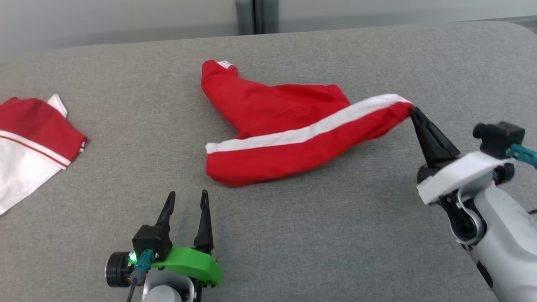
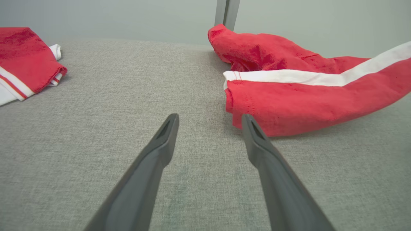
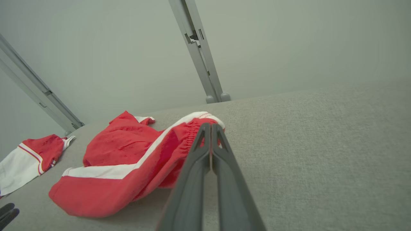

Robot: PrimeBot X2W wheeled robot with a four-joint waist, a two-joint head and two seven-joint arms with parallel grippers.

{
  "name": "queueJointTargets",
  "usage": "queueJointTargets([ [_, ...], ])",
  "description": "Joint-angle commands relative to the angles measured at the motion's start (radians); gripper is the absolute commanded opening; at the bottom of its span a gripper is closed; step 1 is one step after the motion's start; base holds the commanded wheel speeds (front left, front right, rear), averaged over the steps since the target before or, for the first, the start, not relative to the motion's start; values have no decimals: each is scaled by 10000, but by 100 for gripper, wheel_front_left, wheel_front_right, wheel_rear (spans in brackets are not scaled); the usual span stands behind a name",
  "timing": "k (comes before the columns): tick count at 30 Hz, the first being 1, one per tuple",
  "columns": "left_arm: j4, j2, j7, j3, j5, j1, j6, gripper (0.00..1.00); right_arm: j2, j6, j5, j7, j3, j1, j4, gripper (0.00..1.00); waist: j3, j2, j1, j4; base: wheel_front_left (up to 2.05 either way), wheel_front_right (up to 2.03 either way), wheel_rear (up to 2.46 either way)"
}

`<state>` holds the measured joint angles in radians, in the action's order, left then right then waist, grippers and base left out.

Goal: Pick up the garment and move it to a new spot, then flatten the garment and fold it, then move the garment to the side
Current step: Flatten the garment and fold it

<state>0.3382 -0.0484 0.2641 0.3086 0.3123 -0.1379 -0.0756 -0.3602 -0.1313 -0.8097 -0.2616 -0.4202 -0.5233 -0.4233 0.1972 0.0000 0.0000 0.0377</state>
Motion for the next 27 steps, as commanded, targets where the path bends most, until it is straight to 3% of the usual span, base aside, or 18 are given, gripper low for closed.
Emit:
queueJointTargets([
  [1,16,-41,5,-45,-47,-141,37,100,-42,9,398,-47,323,385,-47,42,58,0,0,-318,0,0,0],
  [2,23,-42,5,-49,-53,-145,53,100,-63,9,773,-48,594,683,-85,100,48,0,0,-398,0,0,0],
  [9,10,-42,5,-74,68,-279,122,100,446,12,3535,-47,2166,1771,418,100,-6,0,0,-833,0,0,0],
  [14,70,-42,5,60,236,-623,182,100,1322,10,5359,-47,3278,2260,997,100,65,0,0,-963,0,0,0],
  [21,478,-43,7,465,629,-1178,408,100,2160,10,6043,-47,3738,2643,943,100,316,0,0,-1028,0,0,0],
  [27,1353,-43,5,583,1030,-1537,623,100,2302,10,6079,-48,3710,2574,824,100,468,0,0,-1186,0,0,0],
])
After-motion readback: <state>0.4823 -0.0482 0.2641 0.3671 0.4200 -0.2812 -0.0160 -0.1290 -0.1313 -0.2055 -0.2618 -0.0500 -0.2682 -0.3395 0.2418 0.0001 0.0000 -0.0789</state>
